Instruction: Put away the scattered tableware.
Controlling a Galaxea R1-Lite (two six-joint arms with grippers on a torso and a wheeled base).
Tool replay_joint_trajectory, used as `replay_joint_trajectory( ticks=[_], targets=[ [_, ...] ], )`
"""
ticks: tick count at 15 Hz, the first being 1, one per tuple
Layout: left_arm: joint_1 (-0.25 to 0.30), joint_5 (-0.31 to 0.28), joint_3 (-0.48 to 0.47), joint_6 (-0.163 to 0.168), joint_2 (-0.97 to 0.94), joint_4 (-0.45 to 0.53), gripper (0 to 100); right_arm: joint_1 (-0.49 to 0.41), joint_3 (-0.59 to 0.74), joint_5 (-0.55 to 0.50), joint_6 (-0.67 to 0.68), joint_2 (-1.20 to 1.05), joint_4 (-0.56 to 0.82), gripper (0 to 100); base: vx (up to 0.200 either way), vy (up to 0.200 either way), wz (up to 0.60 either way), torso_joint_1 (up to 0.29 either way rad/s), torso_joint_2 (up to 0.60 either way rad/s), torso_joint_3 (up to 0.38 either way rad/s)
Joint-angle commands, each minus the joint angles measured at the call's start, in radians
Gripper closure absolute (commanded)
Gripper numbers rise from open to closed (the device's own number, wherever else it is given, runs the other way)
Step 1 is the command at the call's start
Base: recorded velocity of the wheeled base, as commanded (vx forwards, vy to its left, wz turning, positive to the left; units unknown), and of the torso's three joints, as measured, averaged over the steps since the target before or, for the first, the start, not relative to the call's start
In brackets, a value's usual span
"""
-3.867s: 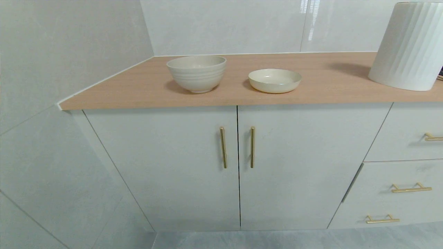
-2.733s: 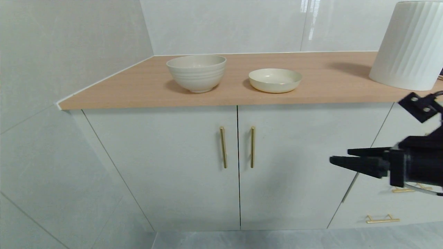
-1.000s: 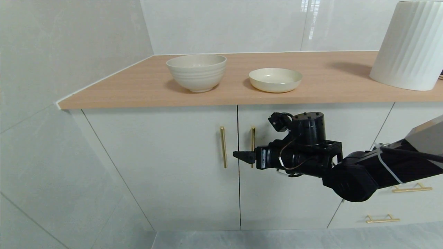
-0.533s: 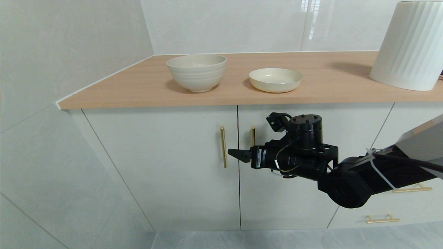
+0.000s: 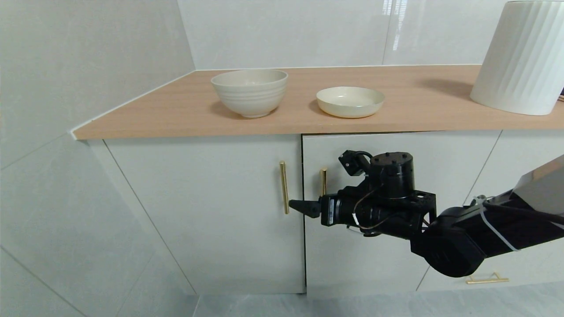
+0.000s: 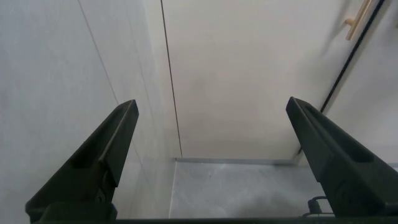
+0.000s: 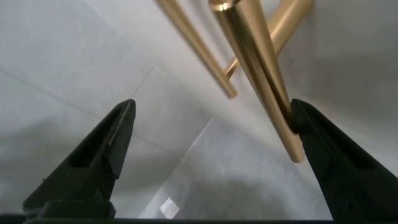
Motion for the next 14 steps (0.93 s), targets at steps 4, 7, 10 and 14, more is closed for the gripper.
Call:
replay_joint_trajectory(
  ticks=[4, 7, 10, 14],
  targets=[
    [-0.001, 0.001, 0.0, 0.0, 0.0, 0.0, 0, 0.002, 0.109, 0.053, 0.0, -0.085, 0.0, 0, 0.0, 0.0, 0.0, 0.0, 0.0, 0.0],
    [-0.001, 0.001, 0.0, 0.0, 0.0, 0.0, 0, 0.024, 0.184, 0.061, -0.001, -0.148, 0.0, 0, 0.0, 0.0, 0.0, 0.0, 0.0, 0.0],
    [-0.001, 0.001, 0.0, 0.0, 0.0, 0.0, 0, 0.045, 0.222, 0.068, -0.006, -0.2, 0.0, 0, 0.0, 0.0, 0.0, 0.0, 0.0, 0.0],
    [-0.001, -0.001, 0.0, 0.021, 0.0, 0.0, 0, 0.068, 0.257, 0.068, -0.008, -0.21, 0.0, 0, 0.0, 0.0, 0.0, 0.0, 0.0, 0.0]
  ],
)
